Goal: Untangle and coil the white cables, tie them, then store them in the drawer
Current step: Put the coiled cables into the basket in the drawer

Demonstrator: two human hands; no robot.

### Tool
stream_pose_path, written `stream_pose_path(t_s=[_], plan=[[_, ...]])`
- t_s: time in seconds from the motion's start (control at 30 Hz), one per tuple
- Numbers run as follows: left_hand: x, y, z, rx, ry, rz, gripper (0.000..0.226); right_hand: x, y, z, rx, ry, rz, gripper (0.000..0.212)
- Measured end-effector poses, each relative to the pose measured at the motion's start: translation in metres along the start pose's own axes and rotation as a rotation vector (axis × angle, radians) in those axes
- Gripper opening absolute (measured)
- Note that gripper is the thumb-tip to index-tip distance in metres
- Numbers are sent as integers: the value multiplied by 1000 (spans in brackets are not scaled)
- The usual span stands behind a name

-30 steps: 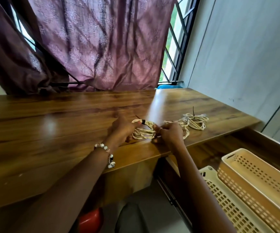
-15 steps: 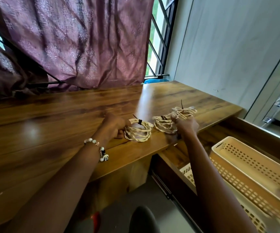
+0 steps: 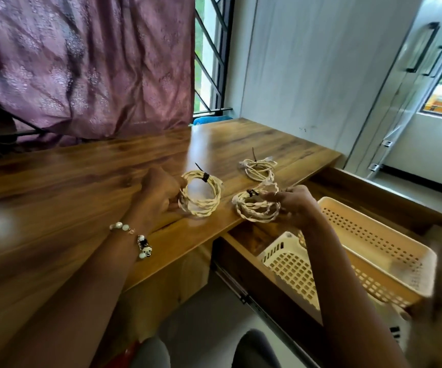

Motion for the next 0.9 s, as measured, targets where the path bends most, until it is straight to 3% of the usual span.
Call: stream_pose_path(t_s=[0.13,0.37,0.5,0.67,0.9], plan=[[-20,-50,16,-161,-49,-130,18,-9,55,24,67,-43,27,12],[-61,-201,11,-158,-45,-407,21,-7,181,77,58,-140,361,29],[-75,-281,-11,56,-70,-489,25,-3,221,107,-173,-198,445,26],[-88,-332,-42,562,-374,-499,19,14,231,132,-533,-250,392,19],[-82,-349,-67,760,-379,-676,24,32,223,150,-856,-217,358,27]])
Point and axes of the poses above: each hand's wrist, its own x-axis towards the middle knuckle, its own y-axis out of the back of the hand, z = x × y, the point moved 3 cm from there along x, towards the middle knuckle, and after that the axes turned 11 degrees about -x, right-handed, at the moved point
